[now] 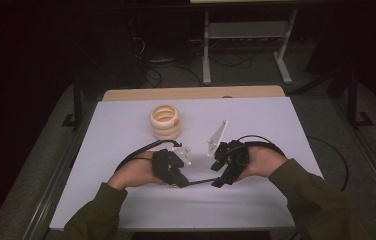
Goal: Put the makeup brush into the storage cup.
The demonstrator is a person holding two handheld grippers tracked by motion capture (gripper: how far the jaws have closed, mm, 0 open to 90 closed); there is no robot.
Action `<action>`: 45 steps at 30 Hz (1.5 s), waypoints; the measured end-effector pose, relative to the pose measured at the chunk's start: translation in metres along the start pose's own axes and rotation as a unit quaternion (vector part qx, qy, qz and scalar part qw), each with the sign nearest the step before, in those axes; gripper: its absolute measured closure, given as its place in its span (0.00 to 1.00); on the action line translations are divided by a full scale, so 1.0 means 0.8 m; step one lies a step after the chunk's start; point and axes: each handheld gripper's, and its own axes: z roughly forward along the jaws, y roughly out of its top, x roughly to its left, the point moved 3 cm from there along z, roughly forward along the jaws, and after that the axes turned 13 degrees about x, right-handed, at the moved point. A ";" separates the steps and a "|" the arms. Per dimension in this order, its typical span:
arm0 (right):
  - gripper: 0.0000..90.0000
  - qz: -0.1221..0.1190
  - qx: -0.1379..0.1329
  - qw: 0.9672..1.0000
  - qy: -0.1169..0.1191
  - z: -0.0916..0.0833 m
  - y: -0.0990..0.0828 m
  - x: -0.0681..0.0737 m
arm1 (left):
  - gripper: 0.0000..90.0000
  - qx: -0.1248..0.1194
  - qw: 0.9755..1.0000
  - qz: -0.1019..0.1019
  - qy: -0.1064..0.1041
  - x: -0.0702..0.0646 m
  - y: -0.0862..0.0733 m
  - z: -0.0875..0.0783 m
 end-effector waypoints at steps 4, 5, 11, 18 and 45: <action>0.51 0.000 0.008 1.000 0.001 0.005 0.002 -0.003 | 0.93 -0.002 1.000 -0.002 -0.001 -0.001 0.000 0.000; 0.52 0.000 0.010 1.000 0.000 0.006 0.003 -0.004 | 0.93 -0.002 1.000 -0.001 -0.001 -0.001 0.000 0.000; 0.55 -0.004 0.015 1.000 -0.001 0.012 0.004 -0.008 | 0.93 -0.002 1.000 -0.002 -0.003 -0.001 0.000 -0.001; 0.62 -0.006 0.030 1.000 0.004 0.019 0.007 -0.008 | 0.93 0.001 1.000 0.000 -0.001 -0.001 0.000 0.000; 0.87 -0.033 0.046 0.998 0.017 0.029 0.012 -0.007 | 0.93 0.001 1.000 -0.002 -0.001 -0.001 0.000 -0.001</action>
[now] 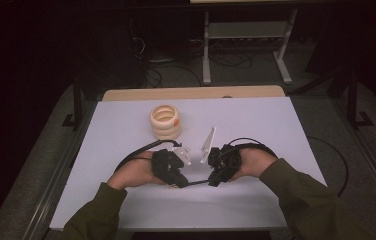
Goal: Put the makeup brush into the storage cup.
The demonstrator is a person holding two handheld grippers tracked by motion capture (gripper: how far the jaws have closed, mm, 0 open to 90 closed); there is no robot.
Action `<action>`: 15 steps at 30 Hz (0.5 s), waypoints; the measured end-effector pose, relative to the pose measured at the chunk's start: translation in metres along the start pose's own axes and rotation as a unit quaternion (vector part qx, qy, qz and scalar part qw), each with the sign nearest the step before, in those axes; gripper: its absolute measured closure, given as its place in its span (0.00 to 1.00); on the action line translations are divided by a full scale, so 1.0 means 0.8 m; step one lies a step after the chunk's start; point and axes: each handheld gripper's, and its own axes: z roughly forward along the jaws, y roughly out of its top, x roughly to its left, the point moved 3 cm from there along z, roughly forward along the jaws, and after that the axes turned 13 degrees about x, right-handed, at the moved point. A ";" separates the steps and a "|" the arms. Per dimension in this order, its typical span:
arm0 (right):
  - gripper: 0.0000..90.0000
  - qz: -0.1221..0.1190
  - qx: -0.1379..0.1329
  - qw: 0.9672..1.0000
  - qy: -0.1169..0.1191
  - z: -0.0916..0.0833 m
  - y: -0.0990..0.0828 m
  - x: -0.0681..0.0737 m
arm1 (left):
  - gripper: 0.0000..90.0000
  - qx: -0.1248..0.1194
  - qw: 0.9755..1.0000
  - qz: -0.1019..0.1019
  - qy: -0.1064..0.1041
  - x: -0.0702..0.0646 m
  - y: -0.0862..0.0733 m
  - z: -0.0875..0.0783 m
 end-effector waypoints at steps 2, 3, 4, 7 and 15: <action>0.89 -0.003 0.000 1.000 0.000 0.001 0.000 0.000 | 0.93 0.000 1.000 -0.002 -0.002 0.000 0.000 0.000; 0.89 -0.003 -0.001 1.000 0.000 0.001 0.000 0.000 | 0.93 0.001 1.000 0.001 0.000 0.000 0.000 0.000; 0.90 -0.004 0.000 1.000 0.000 0.001 0.000 0.000 | 0.93 0.001 1.000 -0.001 -0.002 0.000 0.000 0.000; 0.92 -0.006 -0.001 1.000 0.002 0.001 0.001 0.000 | 0.93 0.002 1.000 0.000 -0.002 0.000 0.000 0.000; 0.94 -0.009 0.003 1.000 0.000 0.001 0.000 0.002 | 0.93 0.002 1.000 0.000 -0.005 0.000 0.000 0.001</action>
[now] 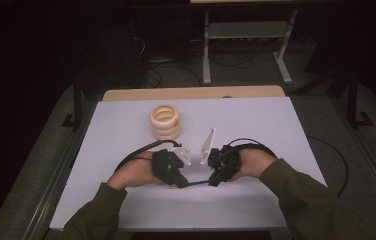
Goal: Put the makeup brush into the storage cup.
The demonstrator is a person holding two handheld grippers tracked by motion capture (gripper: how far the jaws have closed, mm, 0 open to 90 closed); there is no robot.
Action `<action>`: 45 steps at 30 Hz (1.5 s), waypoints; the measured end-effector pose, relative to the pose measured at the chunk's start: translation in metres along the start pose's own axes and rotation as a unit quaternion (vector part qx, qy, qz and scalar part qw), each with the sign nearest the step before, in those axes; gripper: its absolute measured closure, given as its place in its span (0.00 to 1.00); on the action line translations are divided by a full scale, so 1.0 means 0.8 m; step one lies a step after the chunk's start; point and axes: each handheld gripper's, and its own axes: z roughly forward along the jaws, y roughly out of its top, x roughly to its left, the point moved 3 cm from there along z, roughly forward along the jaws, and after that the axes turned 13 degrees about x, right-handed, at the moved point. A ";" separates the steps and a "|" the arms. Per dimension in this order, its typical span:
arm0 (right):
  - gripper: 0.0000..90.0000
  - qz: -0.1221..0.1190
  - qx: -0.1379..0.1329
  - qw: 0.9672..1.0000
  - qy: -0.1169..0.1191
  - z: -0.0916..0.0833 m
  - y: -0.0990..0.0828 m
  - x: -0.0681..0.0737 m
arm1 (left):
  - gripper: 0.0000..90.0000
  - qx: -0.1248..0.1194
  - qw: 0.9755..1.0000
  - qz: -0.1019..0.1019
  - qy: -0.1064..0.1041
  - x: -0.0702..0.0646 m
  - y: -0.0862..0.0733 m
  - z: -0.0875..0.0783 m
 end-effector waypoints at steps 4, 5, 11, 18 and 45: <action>0.94 -0.002 -0.001 1.000 0.001 0.000 0.000 0.000 | 0.93 0.001 1.000 0.001 -0.001 0.000 0.000 0.000; 0.94 -0.003 -0.001 1.000 0.002 0.000 0.000 0.000 | 0.93 0.001 1.000 0.001 -0.001 0.000 0.000 0.000; 0.94 -0.003 -0.001 1.000 0.000 0.000 0.000 -0.001 | 0.93 0.001 1.000 0.004 0.000 0.001 -0.001 0.000; 0.94 -0.002 -0.005 1.000 -0.010 -0.001 -0.002 -0.002 | 0.83 -0.012 1.000 0.007 -0.002 0.002 -0.002 -0.003; 0.94 0.025 -0.094 0.994 -0.040 -0.008 -0.038 0.002 | 0.45 -0.122 0.991 -0.026 0.049 0.014 -0.021 -0.025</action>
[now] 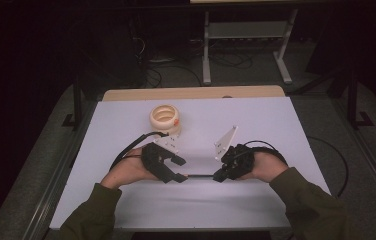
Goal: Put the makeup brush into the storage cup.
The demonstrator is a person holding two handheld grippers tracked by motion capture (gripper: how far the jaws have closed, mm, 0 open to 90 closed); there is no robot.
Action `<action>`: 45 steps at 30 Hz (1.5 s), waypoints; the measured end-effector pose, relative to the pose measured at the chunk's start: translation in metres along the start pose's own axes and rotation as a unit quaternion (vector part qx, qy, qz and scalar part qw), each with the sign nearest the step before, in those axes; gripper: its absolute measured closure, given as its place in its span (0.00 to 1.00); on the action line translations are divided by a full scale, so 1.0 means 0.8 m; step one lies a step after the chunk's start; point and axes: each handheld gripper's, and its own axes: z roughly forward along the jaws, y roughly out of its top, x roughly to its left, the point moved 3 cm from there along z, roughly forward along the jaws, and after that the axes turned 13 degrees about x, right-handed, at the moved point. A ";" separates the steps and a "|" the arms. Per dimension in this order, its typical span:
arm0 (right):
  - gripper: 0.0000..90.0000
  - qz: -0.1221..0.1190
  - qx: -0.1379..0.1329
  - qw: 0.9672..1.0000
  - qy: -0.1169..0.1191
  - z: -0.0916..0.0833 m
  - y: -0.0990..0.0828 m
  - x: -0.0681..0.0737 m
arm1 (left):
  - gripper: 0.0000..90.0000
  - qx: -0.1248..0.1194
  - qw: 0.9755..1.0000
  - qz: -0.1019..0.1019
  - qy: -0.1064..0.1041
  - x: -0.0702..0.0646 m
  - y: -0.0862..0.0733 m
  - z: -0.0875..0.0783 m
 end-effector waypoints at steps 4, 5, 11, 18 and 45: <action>0.94 0.009 -0.018 1.000 -0.005 0.000 -0.008 0.001 | 0.45 -0.005 1.000 0.000 0.000 -0.001 -0.001 -0.001; 0.94 0.010 -0.025 1.000 -0.005 0.000 -0.010 0.001 | 0.45 -0.006 1.000 0.000 -0.001 -0.001 -0.002 -0.001; 0.94 0.012 -0.053 0.999 -0.002 0.002 -0.018 0.002 | 0.49 -0.016 1.000 0.002 -0.005 -0.003 -0.002 -0.002; 0.94 0.011 -0.067 0.998 -0.004 0.004 -0.016 0.002 | 0.58 -0.011 1.000 0.013 -0.013 -0.005 0.002 0.002; 0.94 0.003 -0.078 0.997 0.002 0.010 -0.005 0.001 | 0.88 0.002 0.999 0.023 -0.026 -0.006 0.010 0.009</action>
